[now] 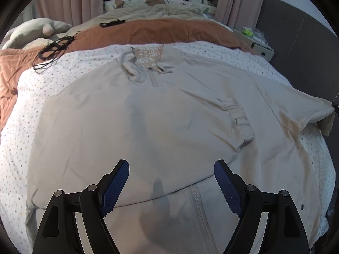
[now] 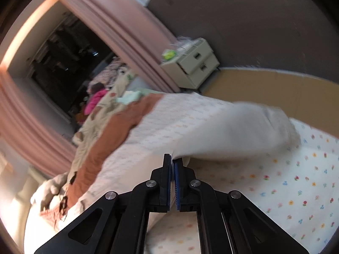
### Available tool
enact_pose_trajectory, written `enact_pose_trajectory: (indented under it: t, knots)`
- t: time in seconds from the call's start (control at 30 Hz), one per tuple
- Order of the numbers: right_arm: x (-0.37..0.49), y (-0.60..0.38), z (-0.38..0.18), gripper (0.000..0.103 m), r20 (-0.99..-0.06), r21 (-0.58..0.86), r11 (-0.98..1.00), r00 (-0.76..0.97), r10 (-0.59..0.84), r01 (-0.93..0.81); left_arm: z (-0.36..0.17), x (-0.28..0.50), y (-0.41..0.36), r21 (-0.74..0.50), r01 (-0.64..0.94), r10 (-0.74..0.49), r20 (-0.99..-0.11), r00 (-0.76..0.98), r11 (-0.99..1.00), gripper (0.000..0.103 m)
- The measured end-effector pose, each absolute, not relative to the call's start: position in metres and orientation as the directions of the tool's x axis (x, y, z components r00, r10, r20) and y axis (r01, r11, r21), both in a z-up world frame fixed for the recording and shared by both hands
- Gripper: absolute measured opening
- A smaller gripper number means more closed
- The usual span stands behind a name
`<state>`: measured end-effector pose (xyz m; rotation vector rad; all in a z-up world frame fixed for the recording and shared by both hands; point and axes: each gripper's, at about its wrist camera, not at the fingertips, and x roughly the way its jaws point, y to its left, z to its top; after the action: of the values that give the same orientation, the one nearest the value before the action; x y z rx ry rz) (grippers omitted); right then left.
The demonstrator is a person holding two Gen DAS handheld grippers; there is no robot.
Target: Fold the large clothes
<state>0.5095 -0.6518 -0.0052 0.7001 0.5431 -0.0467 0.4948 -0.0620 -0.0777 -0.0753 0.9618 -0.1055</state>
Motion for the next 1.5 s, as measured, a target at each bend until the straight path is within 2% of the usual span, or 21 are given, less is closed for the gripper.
enact_pose_trajectory:
  t: [0.3, 0.6, 1.03, 1.2, 1.27, 1.3, 1.33, 1.4, 1.5]
  knots:
    - [0.502, -0.569, 0.064, 0.004, -0.425, 0.566, 0.823, 0.869, 0.254, 0.036, -0.046, 0.458, -0.022, -0.157, 0.021, -0.137, -0.78, 0.611, 0.987, 0.084]
    - [0.495, -0.468, 0.084, 0.004, -0.42, 0.515, 0.847, 0.822, 0.384, -0.132, -0.027, 0.422, 0.021, -0.188, -0.026, -0.126, -0.751, 0.648, 0.982, 0.084]
    - [0.5, -0.327, 0.041, 0.004, -0.503, 0.515, 0.816, 0.678, 0.537, -0.264, -0.029, 0.382, 0.077, -0.198, -0.111, -0.079, -0.756, 0.649, 0.974, 0.084]
    - [0.506, -0.273, -0.004, 0.006, -0.597, 0.519, 0.822, 0.59, 0.544, -0.234, -0.028, 0.366, 0.096, -0.18, -0.133, -0.052, -0.759, 0.649, 0.975, 0.084]
    - [0.506, -0.257, -0.023, 0.022, -0.642, 0.539, 0.814, 0.52, 0.564, -0.216, -0.028, 0.362, 0.104, -0.19, -0.14, -0.054, -0.756, 0.652, 0.972, 0.084]
    - [0.504, -0.253, -0.033, 0.046, -0.652, 0.558, 0.802, 0.486, 0.582, -0.212, -0.028, 0.359, 0.107, -0.201, -0.139, -0.062, -0.752, 0.656, 0.97, 0.084]
    - [0.501, -0.251, -0.039, 0.065, -0.653, 0.575, 0.791, 0.465, 0.598, -0.21, -0.028, 0.358, 0.109, -0.207, -0.138, -0.067, -0.751, 0.657, 0.968, 0.084]
    - [0.49, -0.249, -0.046, 0.072, -0.655, 0.574, 0.789, 0.454, 0.604, -0.221, -0.031, 0.357, 0.11, -0.207, -0.14, -0.066, -0.752, 0.655, 0.968, 0.084]
    - [0.471, -0.253, -0.056, 0.072, -0.667, 0.579, 0.786, 0.428, 0.61, -0.218, -0.038, 0.358, 0.107, -0.216, -0.135, -0.079, -0.757, 0.648, 0.967, 0.084]
